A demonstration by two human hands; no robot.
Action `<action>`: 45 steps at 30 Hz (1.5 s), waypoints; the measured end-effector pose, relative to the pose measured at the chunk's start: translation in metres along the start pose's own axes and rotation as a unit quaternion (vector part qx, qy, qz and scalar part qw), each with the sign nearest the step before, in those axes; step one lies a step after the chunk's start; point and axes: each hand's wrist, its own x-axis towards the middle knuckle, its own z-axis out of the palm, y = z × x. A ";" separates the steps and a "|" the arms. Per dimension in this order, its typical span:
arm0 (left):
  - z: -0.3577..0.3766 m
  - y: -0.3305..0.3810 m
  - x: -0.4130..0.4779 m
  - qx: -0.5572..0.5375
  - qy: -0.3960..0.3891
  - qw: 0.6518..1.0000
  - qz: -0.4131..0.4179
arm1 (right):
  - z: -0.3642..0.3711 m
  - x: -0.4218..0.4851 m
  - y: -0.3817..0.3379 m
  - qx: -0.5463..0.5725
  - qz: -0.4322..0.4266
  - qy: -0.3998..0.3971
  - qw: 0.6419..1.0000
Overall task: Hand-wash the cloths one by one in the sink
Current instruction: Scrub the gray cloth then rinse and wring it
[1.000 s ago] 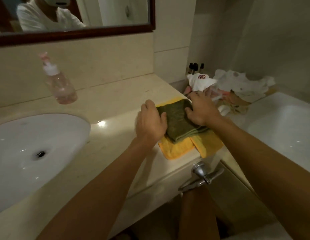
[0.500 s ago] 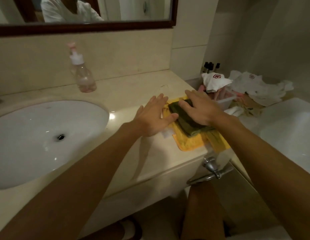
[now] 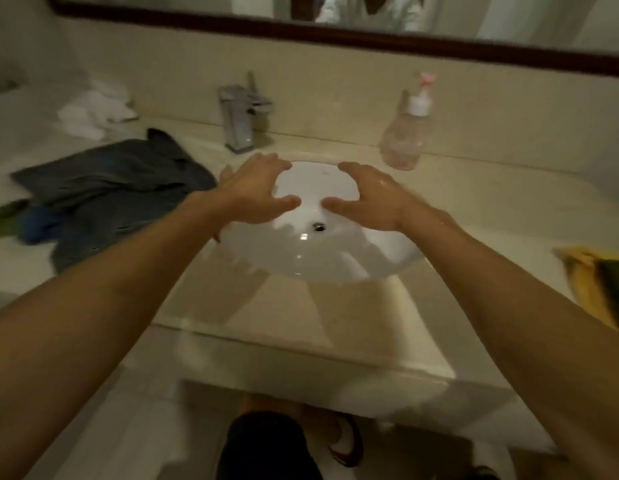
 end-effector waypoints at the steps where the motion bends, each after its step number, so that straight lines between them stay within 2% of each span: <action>1: -0.009 -0.028 -0.008 0.010 0.008 1.000 -0.023 | 0.012 0.016 -0.022 0.005 -0.019 -0.013 1.000; 8: -0.051 -0.201 -0.049 0.072 0.005 0.980 -0.188 | 0.076 0.098 -0.147 0.048 -0.115 -0.075 0.989; 13: -0.043 -0.276 -0.057 0.044 0.025 0.980 -0.193 | 0.108 0.148 -0.189 0.060 -0.115 -0.043 0.991; 16: -0.039 -0.280 -0.058 0.025 0.009 0.983 -0.180 | 0.127 0.170 -0.196 0.026 -0.116 -0.092 0.989; 18: -0.036 -0.278 -0.056 0.022 0.036 0.985 -0.169 | 0.136 0.175 -0.198 -0.020 -0.109 -0.096 0.989; 22: -0.038 -0.277 -0.047 0.037 0.104 0.982 -0.154 | 0.144 0.179 -0.199 0.041 -0.123 0.018 0.991; 30: -0.071 -0.261 -0.038 0.020 0.206 0.968 -0.143 | 0.112 0.178 -0.209 0.203 -0.108 0.130 0.965; 36: -0.105 -0.262 -0.033 -0.011 0.247 0.960 -0.131 | 0.082 0.174 -0.222 0.257 -0.127 0.116 0.951; 39: -0.121 -0.255 -0.034 -0.036 0.262 0.956 -0.129 | 0.071 0.173 -0.231 0.287 -0.107 0.129 0.943; 45: -0.138 -0.245 -0.042 -0.076 0.247 0.959 -0.112 | 0.066 0.170 -0.234 0.344 -0.063 0.039 0.936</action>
